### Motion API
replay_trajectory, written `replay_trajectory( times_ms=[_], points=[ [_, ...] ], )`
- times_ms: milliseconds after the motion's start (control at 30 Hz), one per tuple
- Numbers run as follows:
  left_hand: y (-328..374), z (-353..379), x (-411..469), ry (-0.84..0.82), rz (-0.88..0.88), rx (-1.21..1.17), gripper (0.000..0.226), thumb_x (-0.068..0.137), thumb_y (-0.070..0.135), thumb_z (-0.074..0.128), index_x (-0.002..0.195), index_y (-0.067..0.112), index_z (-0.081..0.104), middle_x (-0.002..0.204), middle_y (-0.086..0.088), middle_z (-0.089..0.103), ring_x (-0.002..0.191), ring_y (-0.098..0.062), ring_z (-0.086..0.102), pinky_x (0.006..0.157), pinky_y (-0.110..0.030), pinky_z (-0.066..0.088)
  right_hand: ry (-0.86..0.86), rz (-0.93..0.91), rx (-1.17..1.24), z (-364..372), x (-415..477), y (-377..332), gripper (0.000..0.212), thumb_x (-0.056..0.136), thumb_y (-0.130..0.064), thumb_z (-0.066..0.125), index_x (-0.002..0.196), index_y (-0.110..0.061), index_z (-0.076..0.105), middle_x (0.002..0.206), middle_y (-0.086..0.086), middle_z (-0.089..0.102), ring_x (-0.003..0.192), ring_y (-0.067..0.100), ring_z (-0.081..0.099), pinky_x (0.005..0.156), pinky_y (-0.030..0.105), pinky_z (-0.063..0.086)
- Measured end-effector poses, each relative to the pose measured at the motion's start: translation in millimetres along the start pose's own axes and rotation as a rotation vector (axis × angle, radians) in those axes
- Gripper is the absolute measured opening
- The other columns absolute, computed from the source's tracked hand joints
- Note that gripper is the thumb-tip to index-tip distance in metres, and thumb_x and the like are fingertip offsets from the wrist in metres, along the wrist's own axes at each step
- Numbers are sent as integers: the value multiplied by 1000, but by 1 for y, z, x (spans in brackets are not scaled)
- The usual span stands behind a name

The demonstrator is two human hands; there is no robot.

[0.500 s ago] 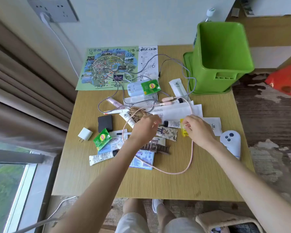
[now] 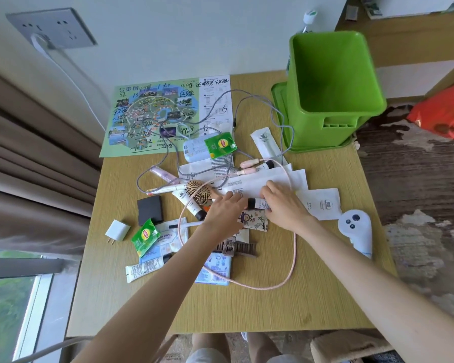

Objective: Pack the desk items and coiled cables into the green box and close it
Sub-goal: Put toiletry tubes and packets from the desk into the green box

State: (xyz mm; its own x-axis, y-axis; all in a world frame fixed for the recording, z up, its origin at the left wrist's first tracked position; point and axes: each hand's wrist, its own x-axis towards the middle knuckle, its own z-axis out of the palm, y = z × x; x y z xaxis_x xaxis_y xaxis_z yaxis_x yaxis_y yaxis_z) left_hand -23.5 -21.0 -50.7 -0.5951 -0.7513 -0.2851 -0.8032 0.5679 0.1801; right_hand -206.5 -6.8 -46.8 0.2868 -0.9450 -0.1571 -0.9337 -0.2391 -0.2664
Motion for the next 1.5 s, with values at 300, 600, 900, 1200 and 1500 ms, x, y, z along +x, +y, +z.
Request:
replay_trajectory(
  times_ms=[300,600,900,1200,1500],
  points=[
    [1,4,-4,71,-3,16,40,82,18,70,118,12,53,120,-3,55,110,-21,51,94,-32,42,263,316,782,-13,8,4,21,86,-5,62,105,-9,53,93,7,63,85,26,62,73,40,50],
    [-11,-39,-20,255,-338,-651,25,89,23,65,104,9,50,94,-2,63,76,-21,65,59,-35,56,338,403,1137,-45,13,2,17,93,-5,52,109,-8,50,97,19,61,86,31,59,84,48,49],
    [-58,-73,-62,531,-602,-1394,22,89,3,54,101,18,44,88,-10,55,54,-11,60,48,-28,48,-186,241,813,3,13,-56,15,92,-16,48,106,-18,51,85,-4,52,65,8,49,55,20,38],
    [-92,-33,-65,384,-945,-1160,14,86,15,65,80,7,55,63,-6,55,56,-22,50,54,-28,40,-367,-4,295,24,20,-76,62,79,-47,73,123,-9,54,114,6,65,94,23,63,66,30,49],
    [-79,-18,-36,227,-1117,-842,38,88,44,59,87,6,57,71,-4,56,57,-20,51,50,-24,34,-251,-43,180,25,19,-71,46,78,-29,78,116,-8,62,101,2,68,76,14,61,56,19,43]
  ],
)
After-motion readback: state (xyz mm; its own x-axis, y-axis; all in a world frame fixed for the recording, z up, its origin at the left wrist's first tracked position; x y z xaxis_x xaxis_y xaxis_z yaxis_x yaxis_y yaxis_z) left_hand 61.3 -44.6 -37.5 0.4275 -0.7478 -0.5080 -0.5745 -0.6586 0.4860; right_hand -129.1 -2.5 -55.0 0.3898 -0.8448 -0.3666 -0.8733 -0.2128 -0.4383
